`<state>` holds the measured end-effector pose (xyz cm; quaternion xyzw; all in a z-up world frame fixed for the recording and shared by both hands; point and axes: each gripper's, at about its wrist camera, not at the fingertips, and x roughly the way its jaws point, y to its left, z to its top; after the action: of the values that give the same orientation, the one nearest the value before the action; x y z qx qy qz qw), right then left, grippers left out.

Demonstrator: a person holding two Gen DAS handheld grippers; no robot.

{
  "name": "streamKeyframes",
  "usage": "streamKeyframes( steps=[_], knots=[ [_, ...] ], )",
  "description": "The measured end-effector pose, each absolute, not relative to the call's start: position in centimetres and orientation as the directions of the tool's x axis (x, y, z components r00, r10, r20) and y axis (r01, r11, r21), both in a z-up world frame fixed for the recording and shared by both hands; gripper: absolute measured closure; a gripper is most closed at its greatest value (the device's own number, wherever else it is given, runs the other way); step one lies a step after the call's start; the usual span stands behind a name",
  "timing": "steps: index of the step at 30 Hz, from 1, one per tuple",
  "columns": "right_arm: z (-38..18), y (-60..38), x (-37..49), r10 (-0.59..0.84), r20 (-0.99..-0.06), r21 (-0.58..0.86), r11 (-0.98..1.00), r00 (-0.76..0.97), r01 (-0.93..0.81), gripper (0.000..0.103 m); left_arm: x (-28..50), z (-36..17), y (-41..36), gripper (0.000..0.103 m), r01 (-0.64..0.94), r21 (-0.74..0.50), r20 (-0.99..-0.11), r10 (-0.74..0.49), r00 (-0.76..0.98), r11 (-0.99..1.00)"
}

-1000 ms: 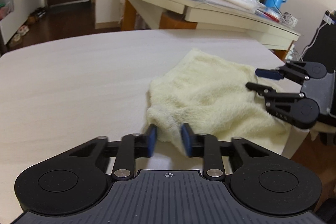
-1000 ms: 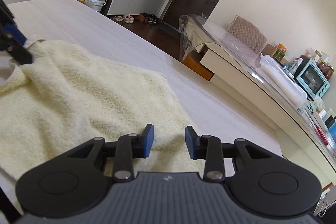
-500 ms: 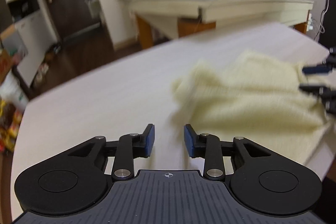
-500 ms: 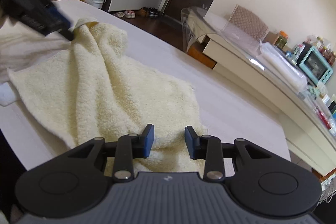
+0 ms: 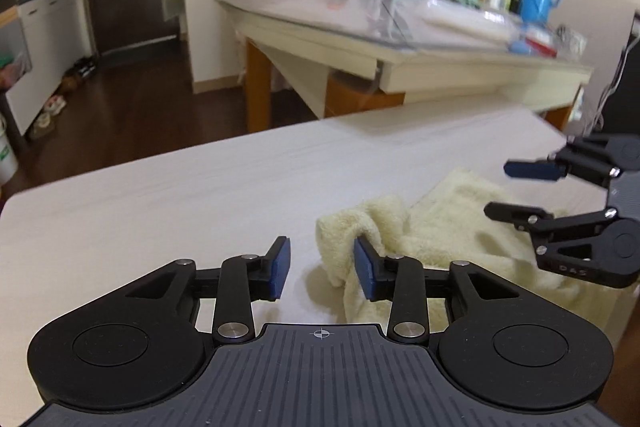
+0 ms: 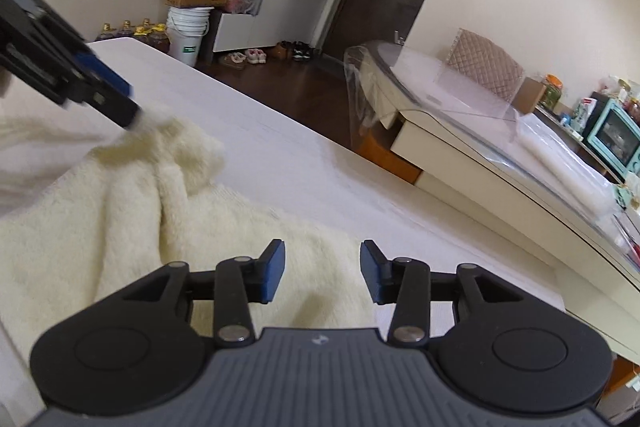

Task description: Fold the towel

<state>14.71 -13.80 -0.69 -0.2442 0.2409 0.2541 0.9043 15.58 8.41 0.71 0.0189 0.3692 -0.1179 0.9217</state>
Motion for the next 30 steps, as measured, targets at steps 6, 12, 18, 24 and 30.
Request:
streamKeyframes(
  steps=[6, 12, 18, 24, 30],
  knots=[
    [-0.8, -13.5, 16.1, 0.356, -0.564, -0.3, 0.753, 0.745, -0.586, 0.057, 15.8, 1.2, 8.7, 0.052, 0.237, -0.151, -0.66, -0.276, 0.698, 0.96],
    [-1.5, -13.0, 17.8, 0.378, -0.579, -0.273, 0.745, 0.722, -0.609, 0.058, 16.7, 0.2, 7.1, 0.087, 0.246, -0.082, -0.691, -0.233, 0.684, 0.966],
    [-2.2, -13.4, 18.4, 0.294, -0.59, -0.326, 0.765, 0.752, -0.555, 0.072, 14.6, -0.3, 8.3, 0.088, 0.199, -0.025, -0.704, -0.158, 0.693, 0.98],
    [-2.5, -15.8, 18.6, 0.2, -0.575, -0.356, 0.811, 0.793, -0.464, 0.069, 12.1, -1.4, 10.4, 0.081, 0.145, 0.02, -0.736, -0.083, 0.671, 0.989],
    [-2.0, -16.6, 17.2, 0.226, -0.561, -0.336, 0.817, 0.796, -0.469, 0.065, 12.4, 0.0, 10.5, 0.066, 0.133, 0.035, -0.701, -0.071, 0.71, 0.991]
  ],
)
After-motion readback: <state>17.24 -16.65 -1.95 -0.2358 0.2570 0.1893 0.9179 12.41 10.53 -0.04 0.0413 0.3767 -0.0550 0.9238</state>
